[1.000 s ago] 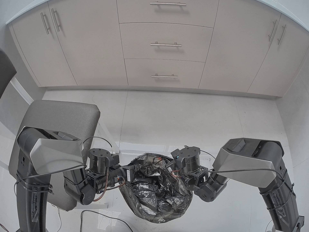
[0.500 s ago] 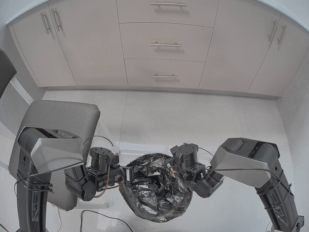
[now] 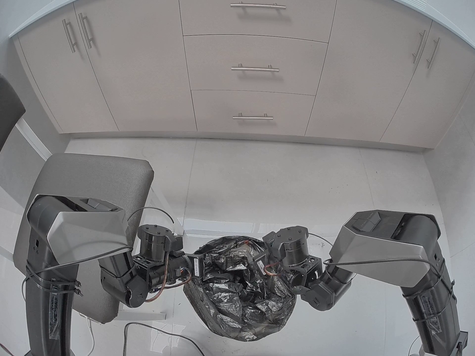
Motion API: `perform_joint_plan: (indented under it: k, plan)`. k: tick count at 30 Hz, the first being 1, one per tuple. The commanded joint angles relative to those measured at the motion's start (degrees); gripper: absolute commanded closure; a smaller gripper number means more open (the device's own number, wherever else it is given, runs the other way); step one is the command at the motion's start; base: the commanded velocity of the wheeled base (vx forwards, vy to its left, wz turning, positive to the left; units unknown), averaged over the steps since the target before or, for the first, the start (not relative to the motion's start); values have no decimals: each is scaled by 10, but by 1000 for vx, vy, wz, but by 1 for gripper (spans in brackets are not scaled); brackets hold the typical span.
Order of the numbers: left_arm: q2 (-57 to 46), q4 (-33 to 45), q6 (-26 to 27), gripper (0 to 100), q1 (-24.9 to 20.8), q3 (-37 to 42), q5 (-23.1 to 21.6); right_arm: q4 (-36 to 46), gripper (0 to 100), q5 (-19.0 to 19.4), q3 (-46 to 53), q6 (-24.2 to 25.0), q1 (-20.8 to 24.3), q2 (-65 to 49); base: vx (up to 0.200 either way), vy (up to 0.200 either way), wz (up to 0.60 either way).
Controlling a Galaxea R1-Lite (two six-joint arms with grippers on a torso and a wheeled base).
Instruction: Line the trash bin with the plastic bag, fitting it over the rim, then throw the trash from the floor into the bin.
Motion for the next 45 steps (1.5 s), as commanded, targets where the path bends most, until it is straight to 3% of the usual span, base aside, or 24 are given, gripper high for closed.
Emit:
perform_joint_plan:
  k: [1,8,21,27,28,33,45]
  plan:
    - [-1,-1,-1,100,-1,2,0,26,0,48,78,7,22,-60,0,0,0]
    - [-1,-3,-1,100,-2,4,0,58,0,69,52,19,4,-16,0,0,0]
    - [1,-3,0,100,-2,4,-5,100,0,69,0,26,-21,14,0,0,0]
    - [3,-1,0,100,-1,1,-7,100,0,23,-8,27,-19,15,0,0,0]
    - [4,-1,0,100,-2,1,-10,100,0,0,-6,26,-16,13,0,0,0]
    - [4,-1,-1,100,2,-4,-51,100,0,-44,-4,26,-14,6,0,0,0]
    - [-4,25,-13,100,20,-19,-147,101,0,-85,0,23,-14,-6,0,0,0]
